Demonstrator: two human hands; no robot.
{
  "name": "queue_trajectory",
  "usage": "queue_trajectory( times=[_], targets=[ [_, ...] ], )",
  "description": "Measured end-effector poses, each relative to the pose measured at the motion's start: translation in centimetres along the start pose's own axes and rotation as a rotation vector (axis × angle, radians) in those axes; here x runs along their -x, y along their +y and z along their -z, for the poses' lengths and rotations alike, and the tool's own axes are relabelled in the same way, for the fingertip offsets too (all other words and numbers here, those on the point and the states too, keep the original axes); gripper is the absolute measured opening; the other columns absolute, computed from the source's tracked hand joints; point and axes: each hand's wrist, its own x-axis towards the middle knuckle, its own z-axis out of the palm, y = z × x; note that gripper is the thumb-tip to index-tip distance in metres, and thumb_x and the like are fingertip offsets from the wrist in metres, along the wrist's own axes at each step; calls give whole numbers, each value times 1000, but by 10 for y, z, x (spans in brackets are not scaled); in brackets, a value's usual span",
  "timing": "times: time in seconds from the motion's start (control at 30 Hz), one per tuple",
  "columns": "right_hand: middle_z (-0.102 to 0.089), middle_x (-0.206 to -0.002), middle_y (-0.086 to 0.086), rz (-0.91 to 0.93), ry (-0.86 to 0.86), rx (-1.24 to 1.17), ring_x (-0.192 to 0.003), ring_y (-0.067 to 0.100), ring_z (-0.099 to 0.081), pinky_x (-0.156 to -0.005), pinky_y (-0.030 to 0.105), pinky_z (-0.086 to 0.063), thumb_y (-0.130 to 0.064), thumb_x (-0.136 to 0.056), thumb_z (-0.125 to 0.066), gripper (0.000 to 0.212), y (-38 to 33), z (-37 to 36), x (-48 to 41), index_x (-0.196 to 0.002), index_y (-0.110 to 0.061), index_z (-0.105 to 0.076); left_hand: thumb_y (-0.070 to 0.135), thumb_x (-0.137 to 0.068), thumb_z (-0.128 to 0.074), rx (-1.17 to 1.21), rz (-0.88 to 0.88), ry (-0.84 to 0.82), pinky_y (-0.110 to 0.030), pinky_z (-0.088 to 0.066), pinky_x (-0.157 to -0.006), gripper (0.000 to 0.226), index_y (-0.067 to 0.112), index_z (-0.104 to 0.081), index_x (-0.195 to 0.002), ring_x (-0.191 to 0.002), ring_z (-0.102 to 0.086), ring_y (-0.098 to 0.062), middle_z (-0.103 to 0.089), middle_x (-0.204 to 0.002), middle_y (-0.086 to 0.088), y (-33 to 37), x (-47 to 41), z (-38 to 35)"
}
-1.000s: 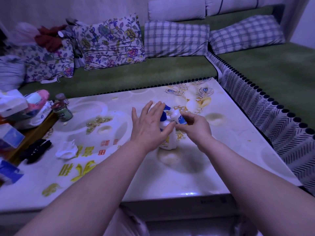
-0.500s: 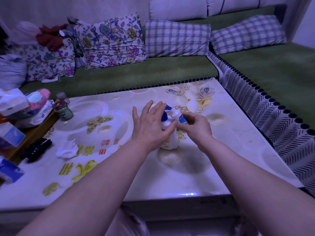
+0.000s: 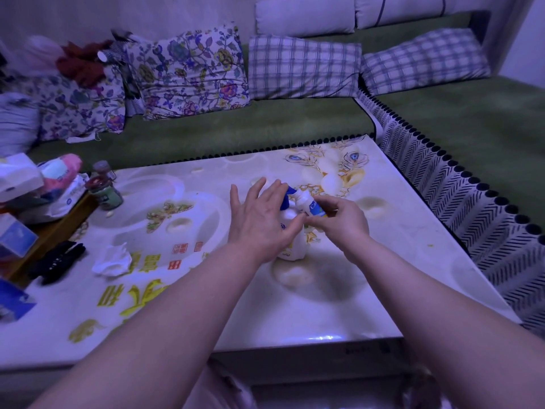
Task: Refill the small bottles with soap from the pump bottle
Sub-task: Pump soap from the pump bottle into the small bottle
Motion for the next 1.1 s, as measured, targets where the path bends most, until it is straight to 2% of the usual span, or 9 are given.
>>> queue_trajectory(
  times=[0.17, 0.3, 0.43, 0.73, 0.87, 1.1],
  targets=[
    [-75, -100, -13, -7, 12, -20, -96, 10, -70, -93, 44, -54, -35, -56, -80, 53, 2, -4, 0, -109, -32, -72, 69, -81, -24, 2, -9, -13, -58, 0, -114, 75, 29, -29, -144, -145, -9, -12, -28, -153, 15, -2, -1, 0],
    [-75, -101, -10, 0, 14, -30, -96, 13, -70, -93, 45, -54, -26, -63, -81, 47, 3, -4, 0, -109, -29, -72, 66, -88, -33, 36, 5, -23, -59, 1, -113, 68, 29, -27, -145, -146, -6, -12, -24, -154, 16, -1, -4, 3],
    [-75, -98, -10, 5, 20, -34, -94, 13, -70, -93, 44, -54, -21, -68, -82, 41, 3, -3, 0, -106, -32, -73, 64, -89, -35, 28, 2, -19, -59, 1, -113, 67, 28, -28, -145, -146, -7, -12, -26, -154, 14, -1, -6, 4],
    [-75, -101, -11, 18, -4, -41, -96, 8, -69, -93, 41, -55, -26, -63, -83, 50, 6, -5, -2, -112, -28, -72, 55, -88, -33, 94, 8, 8, -59, -1, -113, 62, 30, -30, -144, -145, -11, -12, -29, -152, 15, -4, 0, 2],
    [-74, -105, -9, 19, 4, -39, -98, 9, -69, -94, 40, -54, -23, -67, -84, 50, 5, -4, -2, -115, -26, -71, 53, -91, -40, 98, 15, 12, -58, -1, -114, 59, 29, -30, -143, -145, -10, -12, -30, -151, 15, -3, 1, 2],
    [-74, -102, -9, 27, 0, -39, -96, 10, -69, -93, 41, -55, -22, -67, -84, 49, 3, -5, -2, -113, -27, -72, 58, -85, -32, 100, 24, 31, -58, -1, -113, 63, 30, -34, -142, -145, -13, -12, -33, -150, 15, -2, 2, 3]
  ],
)
